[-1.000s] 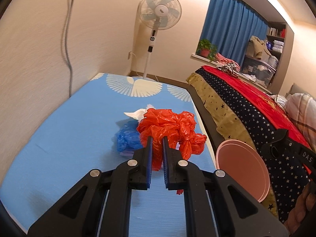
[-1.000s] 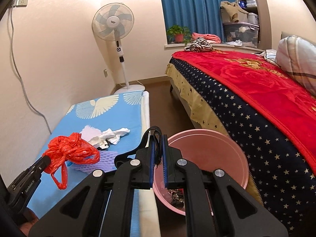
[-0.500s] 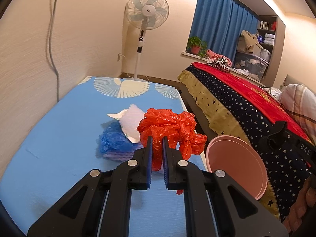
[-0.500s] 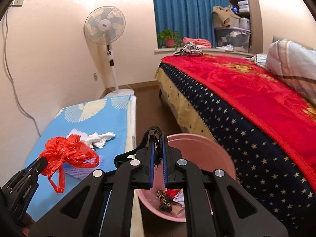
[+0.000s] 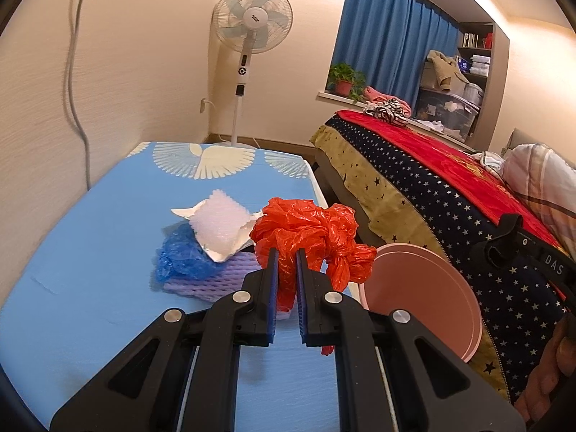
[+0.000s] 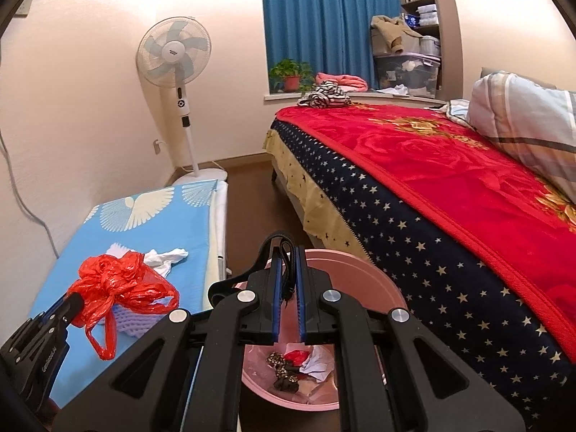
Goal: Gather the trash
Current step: 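Carry the black strap over the pink bin while the left tool grasps the orange bag, then open both tools over the pink bin to drop the orange bag and black strap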
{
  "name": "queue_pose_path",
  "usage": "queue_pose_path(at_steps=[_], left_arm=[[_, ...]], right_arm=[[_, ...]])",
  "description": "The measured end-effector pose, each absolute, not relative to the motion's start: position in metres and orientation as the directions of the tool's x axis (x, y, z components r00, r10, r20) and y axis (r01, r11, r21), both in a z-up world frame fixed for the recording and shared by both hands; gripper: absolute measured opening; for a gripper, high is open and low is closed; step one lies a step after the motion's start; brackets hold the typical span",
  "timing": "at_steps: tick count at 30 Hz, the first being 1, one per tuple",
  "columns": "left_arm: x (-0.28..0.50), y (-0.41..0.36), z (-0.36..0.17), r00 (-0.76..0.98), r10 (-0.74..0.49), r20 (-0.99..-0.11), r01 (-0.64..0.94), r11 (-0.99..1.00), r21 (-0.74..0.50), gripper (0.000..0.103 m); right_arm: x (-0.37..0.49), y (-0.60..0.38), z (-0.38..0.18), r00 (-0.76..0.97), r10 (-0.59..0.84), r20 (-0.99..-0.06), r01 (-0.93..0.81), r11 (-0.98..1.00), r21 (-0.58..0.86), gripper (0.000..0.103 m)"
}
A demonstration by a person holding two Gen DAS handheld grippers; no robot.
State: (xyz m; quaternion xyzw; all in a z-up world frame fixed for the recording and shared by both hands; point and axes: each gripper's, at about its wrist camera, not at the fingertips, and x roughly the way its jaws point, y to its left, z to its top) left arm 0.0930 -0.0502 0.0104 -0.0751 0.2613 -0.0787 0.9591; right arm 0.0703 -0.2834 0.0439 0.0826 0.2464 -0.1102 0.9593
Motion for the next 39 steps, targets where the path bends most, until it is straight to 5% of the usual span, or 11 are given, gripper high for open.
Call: queue_pose_path(at_steps=[39], left_arm=[[0.115,-0.127,-0.002,0.803,-0.326,-0.498,0.273,0.945,-0.178,0.008]], right_arm=[[0.079,-0.325,0.024,0.806,-0.272,-0.526,0.377,0.921,0.102,0.007]])
